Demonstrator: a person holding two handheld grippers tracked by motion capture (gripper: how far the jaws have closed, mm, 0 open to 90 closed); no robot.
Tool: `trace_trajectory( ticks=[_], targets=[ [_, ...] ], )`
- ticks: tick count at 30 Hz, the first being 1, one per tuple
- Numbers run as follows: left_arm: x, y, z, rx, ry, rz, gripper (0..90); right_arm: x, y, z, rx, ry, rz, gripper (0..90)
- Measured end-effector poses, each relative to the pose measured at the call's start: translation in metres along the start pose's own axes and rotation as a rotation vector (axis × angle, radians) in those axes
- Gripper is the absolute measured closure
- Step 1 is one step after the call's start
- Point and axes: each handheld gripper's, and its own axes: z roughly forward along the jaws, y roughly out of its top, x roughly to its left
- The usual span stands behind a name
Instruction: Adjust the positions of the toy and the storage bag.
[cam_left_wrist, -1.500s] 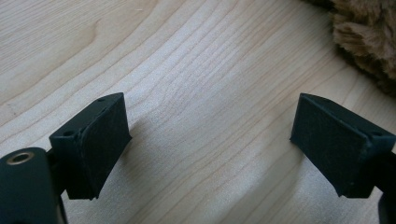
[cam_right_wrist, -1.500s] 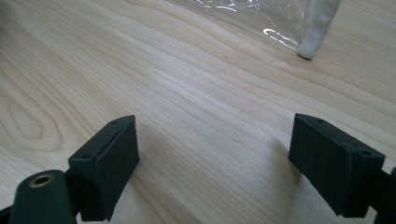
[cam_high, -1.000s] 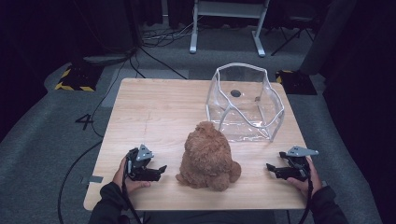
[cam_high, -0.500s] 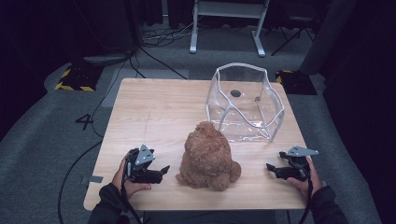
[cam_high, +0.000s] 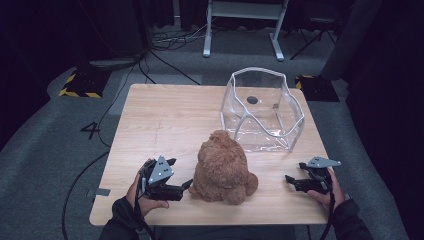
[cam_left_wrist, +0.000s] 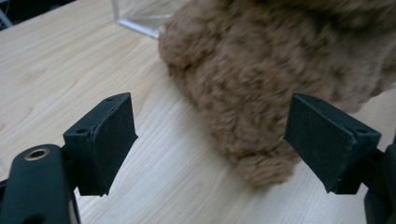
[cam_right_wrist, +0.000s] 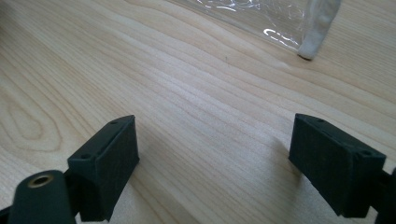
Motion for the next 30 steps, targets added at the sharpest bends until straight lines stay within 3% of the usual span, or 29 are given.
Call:
trace_trajectory(
  ticks=[3,8,20,26,30],
  targets=[
    [-0.008,0.006,-0.002,-0.014,0.001,0.023,16.3,0.0,0.0,0.0,0.0,0.001,0.001,15.4],
    [-0.02,0.016,0.0,-0.035,-0.032,0.044,16.1,0.0,0.001,0.001,0.001,-0.001,0.004,15.1],
    [-0.032,0.025,0.011,-0.045,-0.074,0.037,16.0,0.0,0.001,0.001,0.001,-0.001,0.003,15.1],
    [-0.036,0.029,0.018,-0.037,-0.069,0.035,16.0,0.0,0.001,0.001,0.002,-0.001,0.003,15.1],
    [-0.036,0.035,0.027,-0.043,-0.056,0.002,15.6,0.001,0.001,0.001,0.002,-0.001,0.003,15.0]
  ],
)
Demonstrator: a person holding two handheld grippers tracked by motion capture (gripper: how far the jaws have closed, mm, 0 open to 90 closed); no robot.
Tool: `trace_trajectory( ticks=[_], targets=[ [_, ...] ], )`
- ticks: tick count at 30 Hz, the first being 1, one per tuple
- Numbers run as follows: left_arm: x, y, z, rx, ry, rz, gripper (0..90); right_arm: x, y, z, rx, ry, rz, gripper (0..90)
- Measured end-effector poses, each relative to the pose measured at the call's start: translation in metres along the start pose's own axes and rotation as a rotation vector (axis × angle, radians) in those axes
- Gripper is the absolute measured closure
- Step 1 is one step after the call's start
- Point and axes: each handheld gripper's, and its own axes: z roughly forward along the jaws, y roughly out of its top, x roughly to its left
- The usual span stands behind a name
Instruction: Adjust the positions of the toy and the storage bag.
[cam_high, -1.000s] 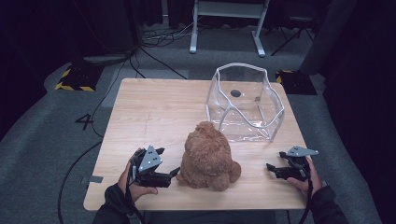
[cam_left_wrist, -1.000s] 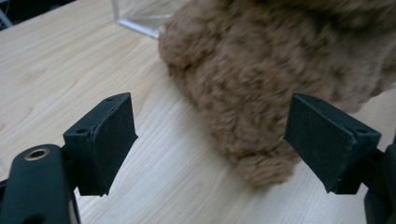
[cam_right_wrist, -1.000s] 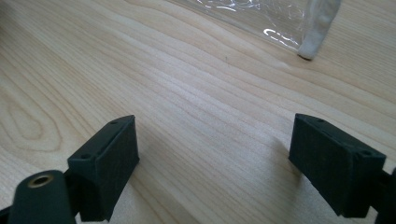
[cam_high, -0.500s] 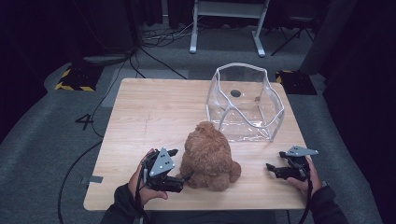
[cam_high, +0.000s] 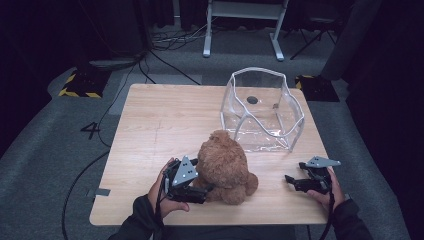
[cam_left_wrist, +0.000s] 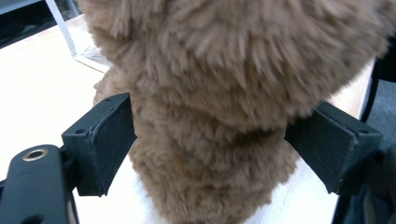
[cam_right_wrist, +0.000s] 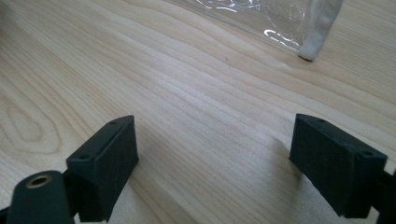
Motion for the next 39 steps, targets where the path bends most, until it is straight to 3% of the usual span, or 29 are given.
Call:
trace_trajectory(
  ticks=[11,26,31,39],
  targets=[
    [-0.001,0.006,0.021,0.007,-0.027,-0.028,14.8,0.0,0.0,0.0,0.0,0.0,-0.001,15.0],
    [-0.009,0.023,0.038,-0.026,-0.004,-0.067,13.4,0.0,0.0,0.0,0.0,0.0,0.001,15.0],
    [-0.011,0.023,0.048,-0.044,-0.012,-0.06,14.1,0.0,0.0,0.0,0.0,-0.001,0.0,15.0],
    [-0.013,0.026,0.063,-0.044,0.022,-0.049,15.3,0.0,0.0,0.0,0.0,-0.001,0.0,15.0]
  ],
)
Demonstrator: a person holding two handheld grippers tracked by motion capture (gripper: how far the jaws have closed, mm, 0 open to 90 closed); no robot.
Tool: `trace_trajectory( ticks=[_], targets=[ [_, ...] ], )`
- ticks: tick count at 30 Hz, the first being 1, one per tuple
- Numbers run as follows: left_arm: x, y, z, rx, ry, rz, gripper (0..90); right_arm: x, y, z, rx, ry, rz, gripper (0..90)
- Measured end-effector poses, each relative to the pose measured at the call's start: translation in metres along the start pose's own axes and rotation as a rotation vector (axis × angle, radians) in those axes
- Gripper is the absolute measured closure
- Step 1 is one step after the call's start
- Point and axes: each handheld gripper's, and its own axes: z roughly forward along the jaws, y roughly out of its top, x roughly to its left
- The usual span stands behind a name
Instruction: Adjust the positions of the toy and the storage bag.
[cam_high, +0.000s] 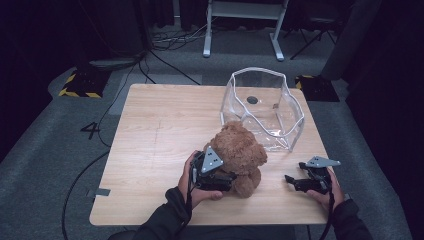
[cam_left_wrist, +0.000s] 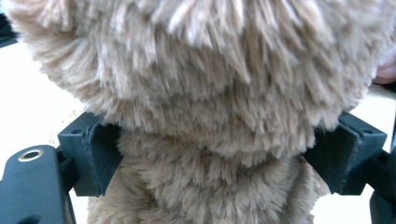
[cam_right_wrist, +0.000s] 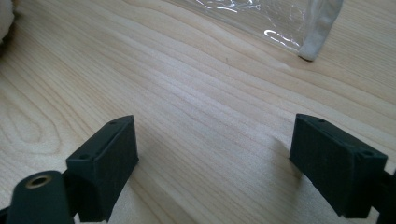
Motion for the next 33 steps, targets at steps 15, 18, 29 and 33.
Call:
trace_trajectory(
  ticks=[15,18,29,33],
  targets=[
    [-0.003,0.001,0.003,0.002,0.037,0.067,46.2,0.0,0.0,0.0,0.0,0.0,0.001,15.0],
    [0.0,0.0,0.0,-0.004,0.031,0.059,47.3,0.0,0.0,0.0,0.0,0.0,0.001,15.0],
    [0.02,-0.006,-0.017,-0.017,0.007,0.037,48.7,0.0,0.0,0.0,0.0,-0.001,0.001,15.0],
    [0.029,-0.01,-0.026,-0.015,0.015,0.028,50.3,0.0,0.0,0.0,0.0,-0.001,0.001,15.0]
  ],
)
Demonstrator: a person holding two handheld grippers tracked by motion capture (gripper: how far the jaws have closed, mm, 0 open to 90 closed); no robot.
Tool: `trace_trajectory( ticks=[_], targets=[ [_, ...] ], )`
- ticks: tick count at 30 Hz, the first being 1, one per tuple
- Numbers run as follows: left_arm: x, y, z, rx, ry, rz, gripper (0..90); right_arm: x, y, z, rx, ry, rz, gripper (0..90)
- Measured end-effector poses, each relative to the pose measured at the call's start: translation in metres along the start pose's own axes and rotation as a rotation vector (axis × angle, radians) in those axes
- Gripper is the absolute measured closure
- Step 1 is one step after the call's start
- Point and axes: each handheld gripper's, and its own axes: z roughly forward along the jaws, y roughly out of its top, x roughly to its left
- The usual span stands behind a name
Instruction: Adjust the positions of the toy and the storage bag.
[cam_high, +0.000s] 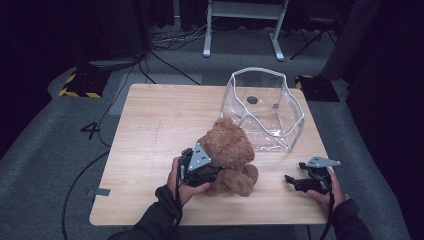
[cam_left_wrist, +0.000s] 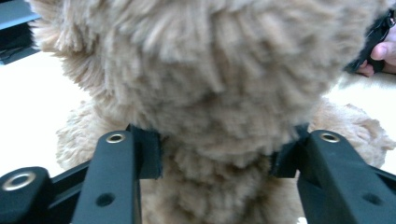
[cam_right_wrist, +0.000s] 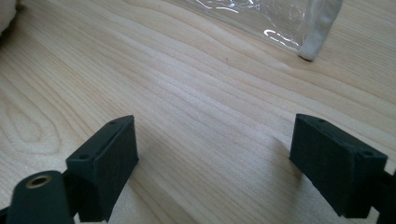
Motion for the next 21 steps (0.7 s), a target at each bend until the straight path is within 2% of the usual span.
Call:
trace_trajectory(
  ticks=[4,12,13,18,21],
  targets=[
    [0.015,-0.009,-0.013,-0.012,-0.011,-0.031,51.1,0.0,0.0,0.0,0.0,0.0,0.0,15.0],
    [0.028,-0.016,-0.025,-0.019,0.016,-0.03,53.5,0.0,0.0,0.0,0.0,-0.002,0.002,15.0],
    [0.032,-0.018,-0.028,-0.025,0.017,-0.043,53.5,0.0,0.0,0.0,0.0,0.0,-0.001,15.0],
    [0.04,-0.022,-0.035,-0.029,0.024,-0.054,53.5,-0.001,0.0,0.0,0.002,0.004,-0.007,15.4],
    [0.045,-0.025,-0.039,-0.031,0.033,-0.061,53.5,-0.003,0.002,-0.003,0.03,0.019,-0.021,16.4]
  ],
)
